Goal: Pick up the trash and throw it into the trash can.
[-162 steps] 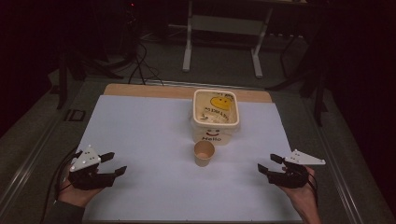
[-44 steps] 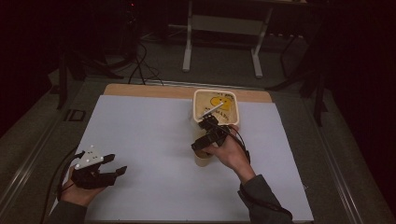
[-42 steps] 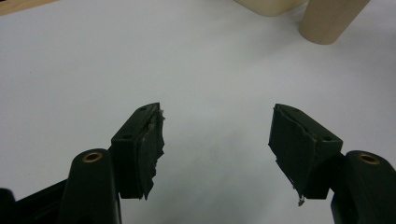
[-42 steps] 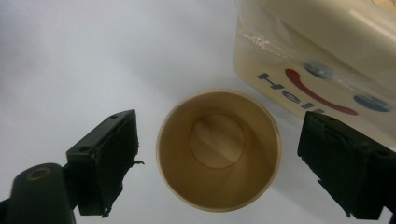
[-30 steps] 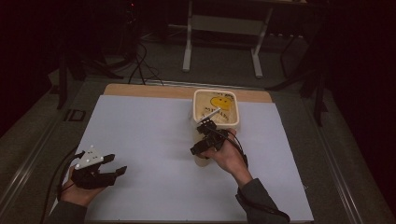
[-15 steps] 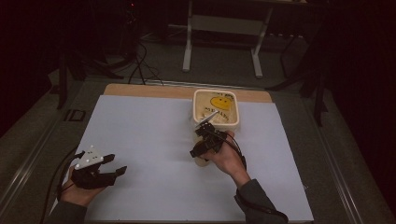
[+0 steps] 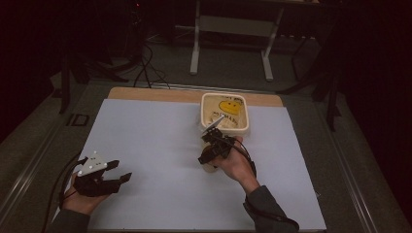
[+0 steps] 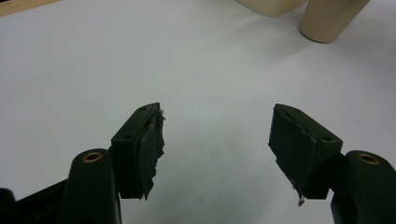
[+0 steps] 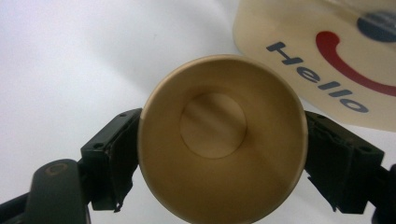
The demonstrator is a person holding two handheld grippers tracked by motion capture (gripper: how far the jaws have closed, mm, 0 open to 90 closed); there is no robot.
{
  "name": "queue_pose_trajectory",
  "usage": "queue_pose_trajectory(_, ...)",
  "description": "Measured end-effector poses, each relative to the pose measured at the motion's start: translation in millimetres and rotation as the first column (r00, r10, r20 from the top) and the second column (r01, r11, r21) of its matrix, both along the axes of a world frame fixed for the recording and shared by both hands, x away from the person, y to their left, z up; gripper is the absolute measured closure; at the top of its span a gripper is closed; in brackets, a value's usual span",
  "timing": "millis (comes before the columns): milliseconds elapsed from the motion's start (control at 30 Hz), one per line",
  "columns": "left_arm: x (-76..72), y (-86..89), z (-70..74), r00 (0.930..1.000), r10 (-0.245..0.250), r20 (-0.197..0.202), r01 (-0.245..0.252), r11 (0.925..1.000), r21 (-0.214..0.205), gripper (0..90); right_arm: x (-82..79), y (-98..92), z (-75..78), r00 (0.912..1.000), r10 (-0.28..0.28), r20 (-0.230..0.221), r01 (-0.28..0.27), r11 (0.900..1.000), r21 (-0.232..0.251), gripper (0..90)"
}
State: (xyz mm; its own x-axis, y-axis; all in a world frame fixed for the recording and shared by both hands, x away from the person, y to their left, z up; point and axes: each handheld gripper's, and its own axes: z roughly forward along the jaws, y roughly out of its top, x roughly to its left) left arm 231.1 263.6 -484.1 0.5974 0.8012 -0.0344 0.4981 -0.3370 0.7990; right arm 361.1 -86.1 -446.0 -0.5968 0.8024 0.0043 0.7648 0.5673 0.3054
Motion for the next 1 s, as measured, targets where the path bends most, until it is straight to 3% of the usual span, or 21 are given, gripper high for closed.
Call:
queue_pose_trajectory(267,-0.1,-0.4,0.0,1.0,-0.001,-0.001,0.001,1.0,0.001,35.1,-2.3,1.6,14.9,0.9997,0.022,0.001,-0.022,0.9997,0.005,17.5)
queue_pose_trajectory(1000,0.2,-0.2,-0.1,1.0,-0.001,-0.003,0.001,1.0,0.004,35.1,4.6,-6.4,73.5,0.9979,0.063,0.014,-0.063,0.998,-0.005,17.5)
